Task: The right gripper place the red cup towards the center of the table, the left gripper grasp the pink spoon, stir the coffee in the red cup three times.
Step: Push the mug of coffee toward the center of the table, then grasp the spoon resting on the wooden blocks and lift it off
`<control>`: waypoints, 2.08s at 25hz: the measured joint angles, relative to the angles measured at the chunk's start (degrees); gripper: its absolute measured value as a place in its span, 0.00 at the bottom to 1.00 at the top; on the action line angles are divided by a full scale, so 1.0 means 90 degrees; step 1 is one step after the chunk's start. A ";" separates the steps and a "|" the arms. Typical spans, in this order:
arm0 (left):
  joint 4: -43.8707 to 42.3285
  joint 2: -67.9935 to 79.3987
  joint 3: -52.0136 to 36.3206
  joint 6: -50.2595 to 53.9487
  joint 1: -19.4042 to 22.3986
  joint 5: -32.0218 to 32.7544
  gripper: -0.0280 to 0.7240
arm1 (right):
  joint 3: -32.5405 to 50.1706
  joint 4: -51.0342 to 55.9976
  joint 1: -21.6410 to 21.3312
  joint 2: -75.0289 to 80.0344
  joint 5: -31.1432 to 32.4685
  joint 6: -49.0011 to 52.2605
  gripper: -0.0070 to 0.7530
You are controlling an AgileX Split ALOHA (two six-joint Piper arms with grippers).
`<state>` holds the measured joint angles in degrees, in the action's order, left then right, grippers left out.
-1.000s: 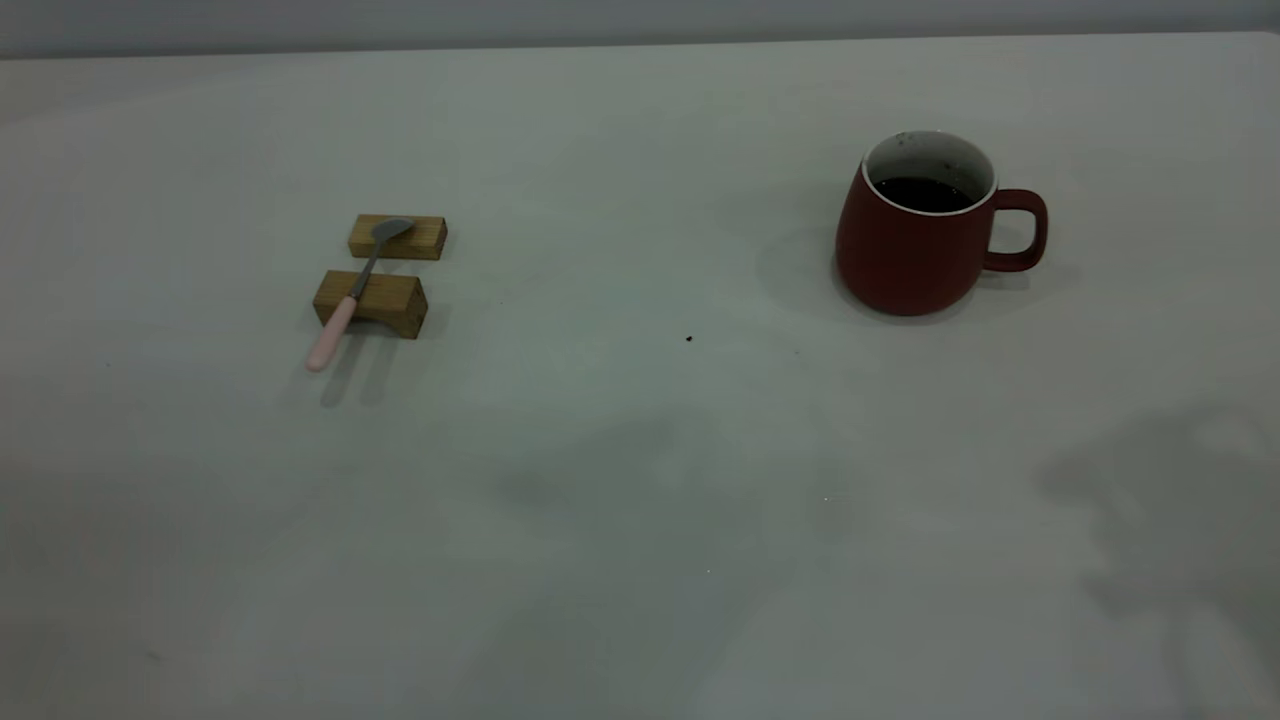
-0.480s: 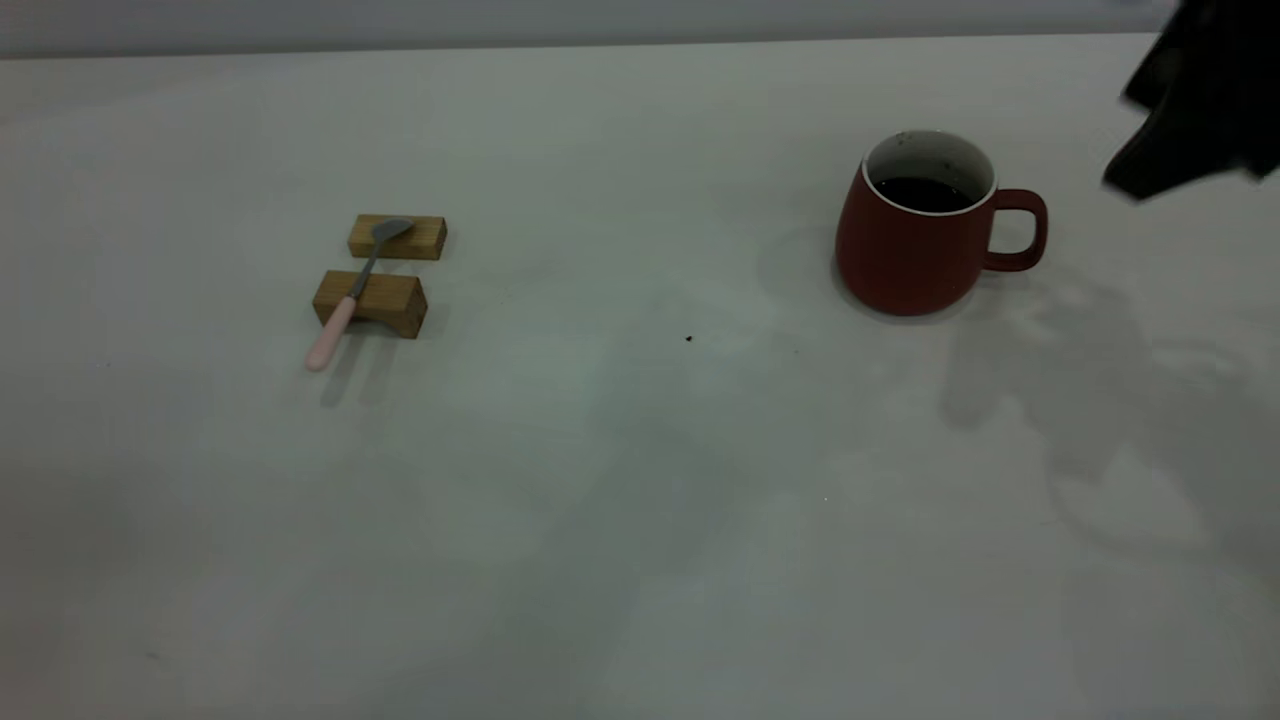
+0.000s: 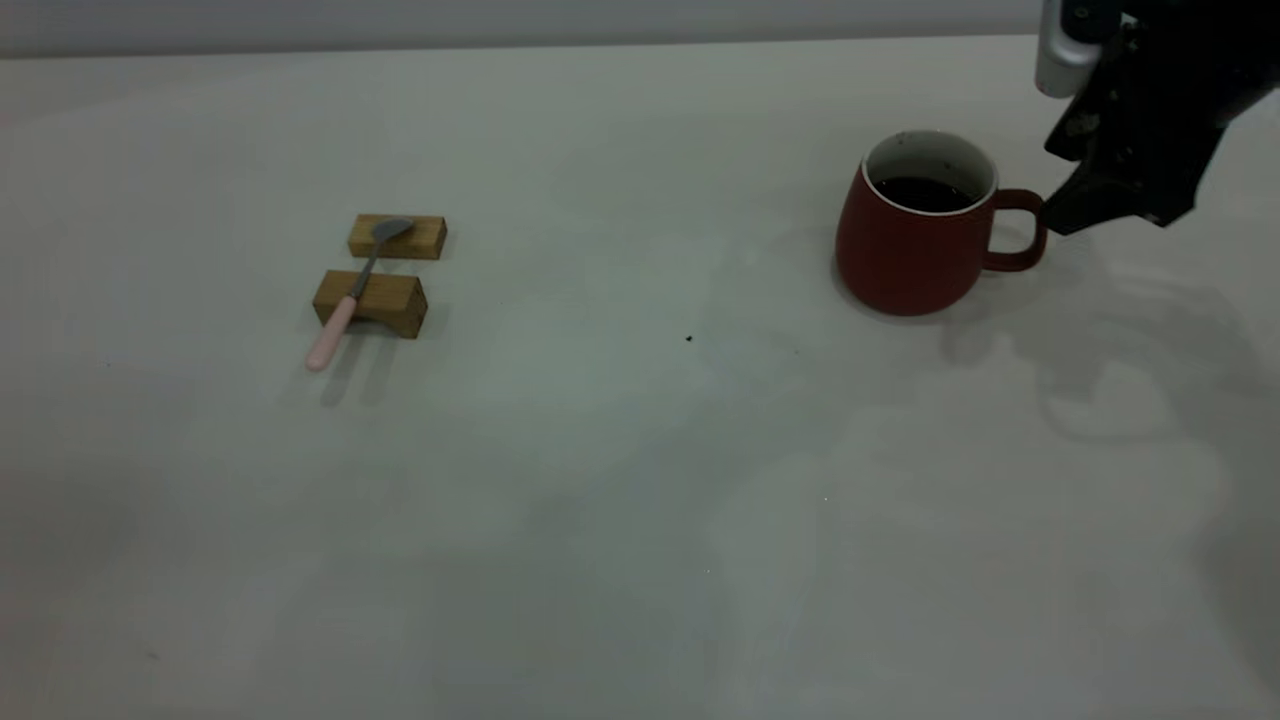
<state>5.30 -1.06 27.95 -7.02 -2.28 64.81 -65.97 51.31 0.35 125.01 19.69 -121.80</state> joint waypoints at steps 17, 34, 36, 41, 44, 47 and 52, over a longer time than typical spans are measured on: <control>0.0000 0.0000 0.0000 0.0000 0.0000 0.0000 0.58 | -0.1079 0.0049 0.0322 0.1256 0.0237 -0.0027 0.78; 0.0000 -0.0005 0.0000 0.0000 0.0000 0.0000 0.58 | -0.1931 0.1101 0.1948 0.1631 0.0253 -0.0027 0.78; 0.0000 -0.0005 0.0000 0.0000 0.0000 0.0000 0.58 | -0.2030 0.1270 0.2101 0.1661 0.0252 -0.0027 0.78; 0.0000 -0.0005 0.0000 0.0000 0.0000 0.0000 0.58 | -0.2067 0.1463 0.2177 0.1634 0.0379 0.0250 0.78; 0.0000 -0.0005 0.0000 0.0000 0.0000 0.0000 0.58 | -0.2067 0.1130 0.2029 0.1430 0.0611 0.1175 0.78; 0.0000 -0.0005 0.0000 0.0000 0.0000 0.0000 0.58 | -0.2067 0.0545 0.1786 0.0968 0.1203 0.2682 0.78; 0.0000 -0.0005 0.0000 0.0000 0.0000 0.0000 0.58 | -0.2067 -0.0312 0.1566 -0.0117 0.2531 0.6285 0.78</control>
<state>5.30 -1.11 27.95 -7.02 -2.28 64.81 -84.57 48.51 14.44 123.95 42.47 -65.24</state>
